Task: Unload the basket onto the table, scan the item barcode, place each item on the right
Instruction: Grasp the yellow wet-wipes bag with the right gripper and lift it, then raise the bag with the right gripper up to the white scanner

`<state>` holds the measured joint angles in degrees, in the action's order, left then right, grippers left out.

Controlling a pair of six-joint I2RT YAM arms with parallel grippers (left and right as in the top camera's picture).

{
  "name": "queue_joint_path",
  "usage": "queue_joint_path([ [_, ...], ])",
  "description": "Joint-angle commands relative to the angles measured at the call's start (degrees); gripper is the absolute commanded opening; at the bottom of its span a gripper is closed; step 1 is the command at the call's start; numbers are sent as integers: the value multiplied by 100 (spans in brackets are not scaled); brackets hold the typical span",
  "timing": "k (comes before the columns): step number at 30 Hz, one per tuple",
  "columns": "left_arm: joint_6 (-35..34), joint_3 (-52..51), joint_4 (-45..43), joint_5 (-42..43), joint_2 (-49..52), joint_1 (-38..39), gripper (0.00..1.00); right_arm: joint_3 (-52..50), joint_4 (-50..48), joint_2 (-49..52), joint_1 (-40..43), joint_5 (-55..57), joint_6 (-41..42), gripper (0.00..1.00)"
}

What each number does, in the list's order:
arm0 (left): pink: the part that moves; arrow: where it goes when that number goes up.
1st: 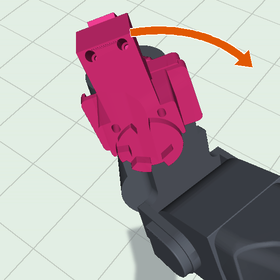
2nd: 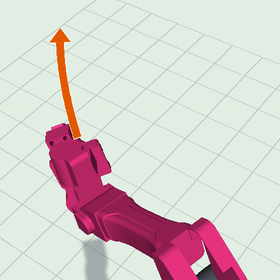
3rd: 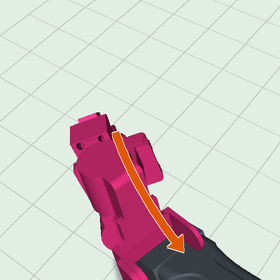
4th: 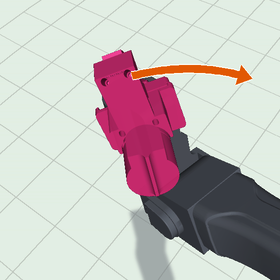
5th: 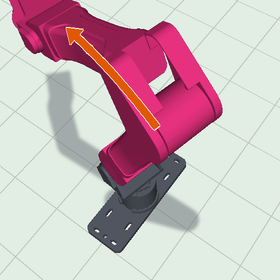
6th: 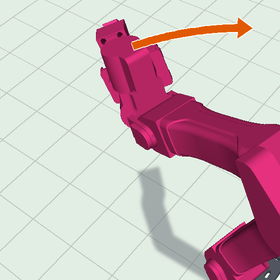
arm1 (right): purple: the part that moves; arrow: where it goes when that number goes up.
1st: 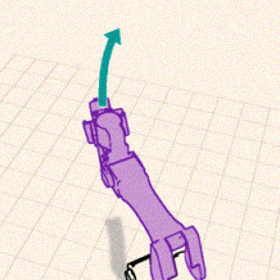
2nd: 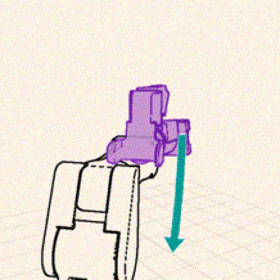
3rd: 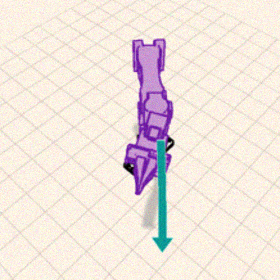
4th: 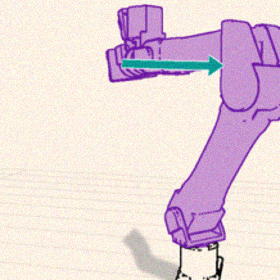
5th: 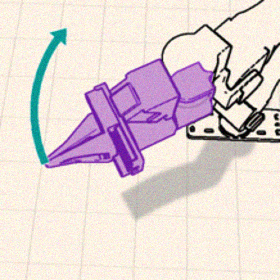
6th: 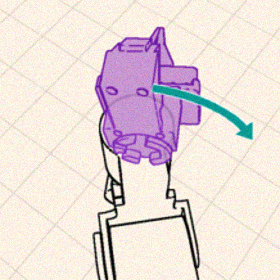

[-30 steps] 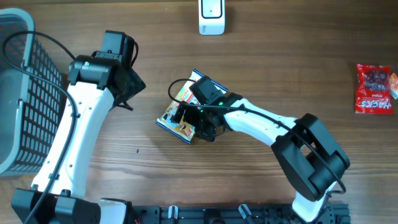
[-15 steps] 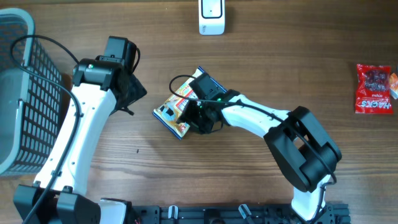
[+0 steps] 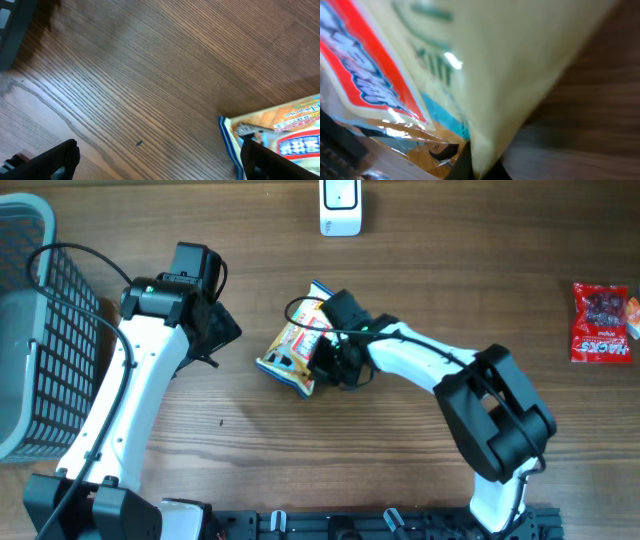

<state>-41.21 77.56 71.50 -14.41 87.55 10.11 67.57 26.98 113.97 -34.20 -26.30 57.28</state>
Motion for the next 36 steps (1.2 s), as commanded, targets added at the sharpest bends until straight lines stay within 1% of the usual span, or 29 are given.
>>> queue_joint_path([
  [1,50,-81,-149,59,55,-26,100,-111,142,-560,446,595,-1773,4],
  [4,52,-186,-442,273,55,-26,100,-111,282,-1130,785,466,-2164,4],
  [6,50,-365,-691,490,55,-26,100,-111,186,-1392,940,442,-2481,4],
  [9,52,-743,-1106,717,55,-26,100,-111,-50,-1545,979,348,-2970,4],
  [13,52,-1449,-1773,927,57,-22,100,-114,-155,-1558,979,219,-3182,4],
  [15,70,-1735,-2129,1397,57,-22,100,-116,9,-1558,979,223,-3182,4],
  [18,581,-2223,-3053,2575,63,-22,100,-127,304,-1556,979,74,-3163,4],
  [23,614,-2927,-4688,3941,271,-22,100,-127,308,-1556,979,-446,-3152,4],
  [25,610,-3069,-5226,4487,509,-22,100,-127,323,-1556,979,-546,-3112,4],
  [29,605,-3075,-6074,5654,1388,13,100,-127,396,-1556,979,-597,-2964,4],
  [32,603,-3075,-6406,6059,1812,70,100,-127,404,-1556,979,-599,-2857,4],
  [36,503,-3075,-6671,6087,2120,260,100,-127,442,-1556,979,-614,-2817,4],
])
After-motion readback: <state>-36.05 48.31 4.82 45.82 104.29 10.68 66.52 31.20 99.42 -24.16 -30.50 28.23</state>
